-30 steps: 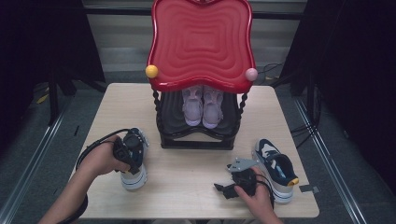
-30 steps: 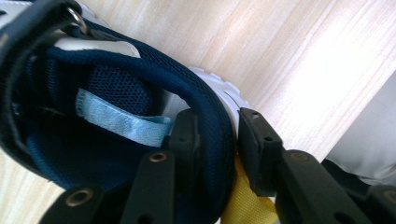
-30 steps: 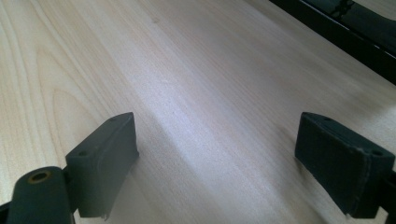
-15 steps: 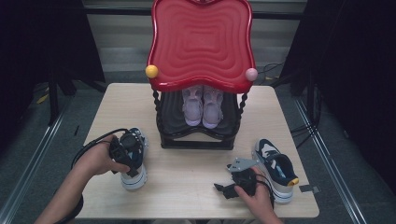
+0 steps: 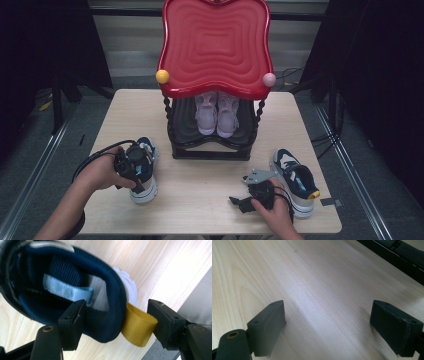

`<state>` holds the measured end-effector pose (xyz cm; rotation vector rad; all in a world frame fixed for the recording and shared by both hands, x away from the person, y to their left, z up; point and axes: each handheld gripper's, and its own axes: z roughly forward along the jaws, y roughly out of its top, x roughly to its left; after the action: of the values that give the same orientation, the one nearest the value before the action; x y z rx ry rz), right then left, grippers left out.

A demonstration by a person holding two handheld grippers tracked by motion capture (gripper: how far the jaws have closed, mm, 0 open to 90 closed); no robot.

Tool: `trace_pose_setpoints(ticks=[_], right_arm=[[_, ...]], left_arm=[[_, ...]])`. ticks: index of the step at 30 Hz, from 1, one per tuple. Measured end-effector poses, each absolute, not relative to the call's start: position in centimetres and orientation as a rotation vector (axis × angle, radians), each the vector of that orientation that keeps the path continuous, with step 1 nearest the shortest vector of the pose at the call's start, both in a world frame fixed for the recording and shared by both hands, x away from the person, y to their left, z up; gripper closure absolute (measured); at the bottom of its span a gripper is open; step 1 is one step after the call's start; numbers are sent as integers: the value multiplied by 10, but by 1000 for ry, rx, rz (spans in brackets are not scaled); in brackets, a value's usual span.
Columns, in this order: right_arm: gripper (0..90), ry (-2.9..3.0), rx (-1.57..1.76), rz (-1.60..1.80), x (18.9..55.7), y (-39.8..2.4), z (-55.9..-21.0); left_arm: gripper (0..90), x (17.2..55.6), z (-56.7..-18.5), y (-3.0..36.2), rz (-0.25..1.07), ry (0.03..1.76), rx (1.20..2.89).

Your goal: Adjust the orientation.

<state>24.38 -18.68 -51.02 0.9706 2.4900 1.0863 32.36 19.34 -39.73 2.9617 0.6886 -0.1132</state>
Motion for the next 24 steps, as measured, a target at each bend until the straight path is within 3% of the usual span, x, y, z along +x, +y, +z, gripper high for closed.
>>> trace_pose_setpoints(ticks=[6,15,24], right_arm=[[121,2490,971,1086,244,-187,-510],[121,2490,971,1086,244,-187,-510],[121,2490,970,1086,244,-187,-510]], left_arm=[[420,324,-400,189,-87,610,3036],[702,324,-396,181,-130,626,2980],[704,327,-396,179,-183,726,2948]])
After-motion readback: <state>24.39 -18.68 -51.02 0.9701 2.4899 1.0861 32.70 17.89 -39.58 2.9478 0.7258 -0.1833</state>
